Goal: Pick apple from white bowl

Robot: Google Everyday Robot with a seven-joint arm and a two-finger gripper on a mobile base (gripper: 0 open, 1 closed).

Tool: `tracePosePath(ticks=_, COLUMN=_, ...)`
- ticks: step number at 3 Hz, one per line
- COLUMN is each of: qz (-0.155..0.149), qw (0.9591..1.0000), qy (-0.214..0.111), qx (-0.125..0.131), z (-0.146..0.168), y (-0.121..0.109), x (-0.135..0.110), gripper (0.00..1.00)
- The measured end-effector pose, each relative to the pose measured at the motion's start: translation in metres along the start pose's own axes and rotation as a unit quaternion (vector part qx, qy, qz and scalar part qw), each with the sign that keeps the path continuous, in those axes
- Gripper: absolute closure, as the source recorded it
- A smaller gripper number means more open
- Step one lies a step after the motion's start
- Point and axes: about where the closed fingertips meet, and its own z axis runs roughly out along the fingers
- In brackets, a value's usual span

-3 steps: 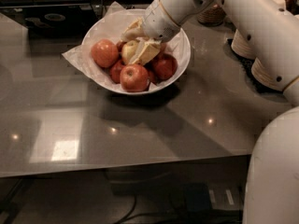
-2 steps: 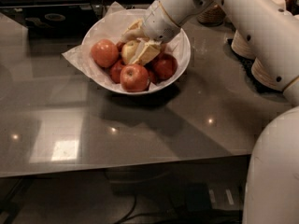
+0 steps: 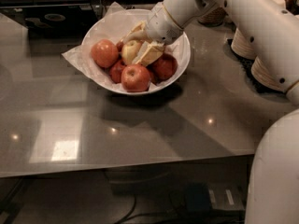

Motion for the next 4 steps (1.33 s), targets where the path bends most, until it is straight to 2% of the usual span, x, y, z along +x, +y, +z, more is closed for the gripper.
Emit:
tracePosePath(ticks=1, qz=0.005, qw=1.0000, qy=0.001, qx=0.001, z=-0.002, y=0.002, x=0.004, gripper=0.54)
tracePosePath(ticks=2, qz=0.019, qw=0.9998, qy=0.000, qx=0.002, z=-0.004, y=0.008, x=0.015, gripper=0.77)
tracePosePath(ticks=3, qz=0.019, qw=0.9998, qy=0.000, qx=0.002, z=-0.004, y=0.008, x=0.015, gripper=0.99)
tracePosePath(ticks=4, qz=0.019, qw=0.9998, qy=0.000, qx=0.002, z=-0.004, y=0.008, x=0.015, gripper=1.00)
